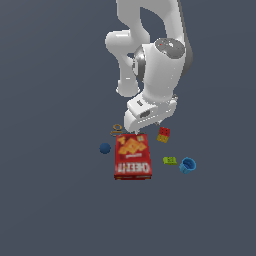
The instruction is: Pick up a designated object from a clutter of objects.
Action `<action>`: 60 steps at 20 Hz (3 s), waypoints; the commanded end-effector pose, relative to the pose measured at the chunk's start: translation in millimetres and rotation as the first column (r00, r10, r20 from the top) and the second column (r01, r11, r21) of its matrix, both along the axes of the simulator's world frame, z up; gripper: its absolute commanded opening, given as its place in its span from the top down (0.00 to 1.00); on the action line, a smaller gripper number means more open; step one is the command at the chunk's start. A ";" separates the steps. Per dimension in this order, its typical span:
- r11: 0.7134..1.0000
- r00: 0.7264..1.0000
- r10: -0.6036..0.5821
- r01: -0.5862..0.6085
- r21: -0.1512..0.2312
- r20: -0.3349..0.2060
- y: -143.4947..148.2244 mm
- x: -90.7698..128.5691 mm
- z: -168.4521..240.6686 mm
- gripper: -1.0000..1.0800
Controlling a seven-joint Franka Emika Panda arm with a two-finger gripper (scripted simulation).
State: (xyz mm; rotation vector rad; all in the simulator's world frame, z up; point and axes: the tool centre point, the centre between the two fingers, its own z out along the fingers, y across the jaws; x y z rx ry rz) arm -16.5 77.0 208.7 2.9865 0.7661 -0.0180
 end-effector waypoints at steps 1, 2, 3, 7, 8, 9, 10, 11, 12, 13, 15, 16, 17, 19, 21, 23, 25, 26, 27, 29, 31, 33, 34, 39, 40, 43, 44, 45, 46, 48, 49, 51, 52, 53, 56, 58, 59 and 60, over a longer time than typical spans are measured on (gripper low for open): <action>0.993 0.993 0.121 -0.121 0.000 -0.005 20.2 -10.3 -24.2 0.04; 0.986 0.985 0.170 -0.170 0.001 -0.007 28.3 -15.0 -33.6 0.04; 0.976 0.976 0.218 -0.218 0.003 -0.009 36.4 -20.1 -42.9 0.04; 0.921 0.921 0.389 -0.389 0.016 -0.013 65.9 -42.1 -75.1 0.04; 0.905 0.905 0.425 -0.425 0.020 -0.013 72.2 -47.4 -81.7 0.04; 0.889 0.889 0.458 -0.457 0.024 -0.013 78.1 -52.7 -87.8 0.04; 0.873 0.873 0.488 -0.487 0.028 -0.013 83.5 -57.7 -93.3 0.04; 0.857 0.857 0.515 -0.515 0.032 -0.012 88.6 -62.5 -98.3 0.04; 0.841 0.842 0.540 -0.539 0.036 -0.011 93.2 -67.1 -102.9 0.04; 0.827 0.827 0.562 -0.561 0.040 -0.010 97.3 -71.3 -106.9 0.04; 0.800 0.801 0.599 -0.598 0.047 -0.008 104.5 -78.9 -113.7 0.04; 0.789 0.789 0.614 -0.613 0.049 -0.007 107.4 -82.1 -116.5 0.04; 0.778 0.779 0.627 -0.626 0.052 -0.006 109.9 -84.9 -118.9 0.04; 0.762 0.763 0.646 -0.645 0.056 -0.005 113.8 -89.4 -122.5 0.04; 0.752 0.753 0.658 -0.656 0.058 -0.004 116.1 -92.1 -124.6 0.04; 0.749 0.750 0.661 -0.660 0.059 -0.003 116.9 -93.0 -125.3 0.04; 0.754 0.755 0.656 -0.655 0.058 -0.004 115.9 -92.0 -124.7 0.04; 0.754 0.755 0.656 -0.655 0.058 -0.004 115.9 -92.1 -125.5 0.04; 0.753 0.754 0.656 -0.655 0.059 -0.004 116.1 -92.3 -126.9 0.04; 0.753 0.754 0.657 -0.656 0.059 -0.004 116.1 -92.5 -131.1 0.04; 0.752 0.753 0.658 -0.656 0.059 -0.004 116.1 -92.8 -137.5 0.04; 0.751 0.752 0.659 -0.657 0.059 -0.004 116.3 -93.2 -145.9 0.04; 0.751 0.752 0.659 -0.658 0.059 -0.004 116.3 -93.3 -150.8 0.04; 0.749 0.750 0.661 -0.660 0.059 -0.004 116.5 -93.7 -169.8 0.04; 0.749 0.750 0.661 -0.660 0.059 -0.004 116.5 -93.6 -172.0 0.04; 0.749 0.750 0.662 -0.660 0.059 -0.004 116.8 -93.3 -175.4 0.04; 0.749 0.750 0.662 -0.660 0.059 -0.004 116.9 -93.2 -175.5 0.04; 0.749 0.750 0.662 -0.660 0.059 -0.004 116.9 -93.2 -175.5 1.00; 0.749 0.750 0.662 -0.660 0.059 -0.004 116.9 -93.2 -175.5 1.00; 0.749 0.750 0.662 -0.660 0.059 -0.004 116.9 -93.2 -175.5 1.00; 0.749 0.750 0.662 -0.660 0.059 -0.004 116.9 -93.2 -175.5 1.00; 0.749 0.750 0.662 -0.660 0.059 -0.004 116.9 -93.2 -175.5 1.00; 0.749 0.750 0.662 -0.660 0.059 -0.004 116.9 -93.2 -175.5 1.00; 0.749 0.750 0.662 -0.660 0.059 -0.004 116.9 -93.2 -175.5 1.00; 0.749 0.750 0.661 -0.660 0.058 -0.003 116.4 -92.5 -174.4 1.00; 0.749 0.750 0.661 -0.660 0.058 -0.003 116.5 -91.4 -172.8 1.00; 0.749 0.750 0.661 -0.660 0.058 -0.003 116.6 -90.5 -171.3 1.00; 0.749 0.750 0.661 -0.660 0.058 -0.003 116.7 -89.4 -169.4 1.00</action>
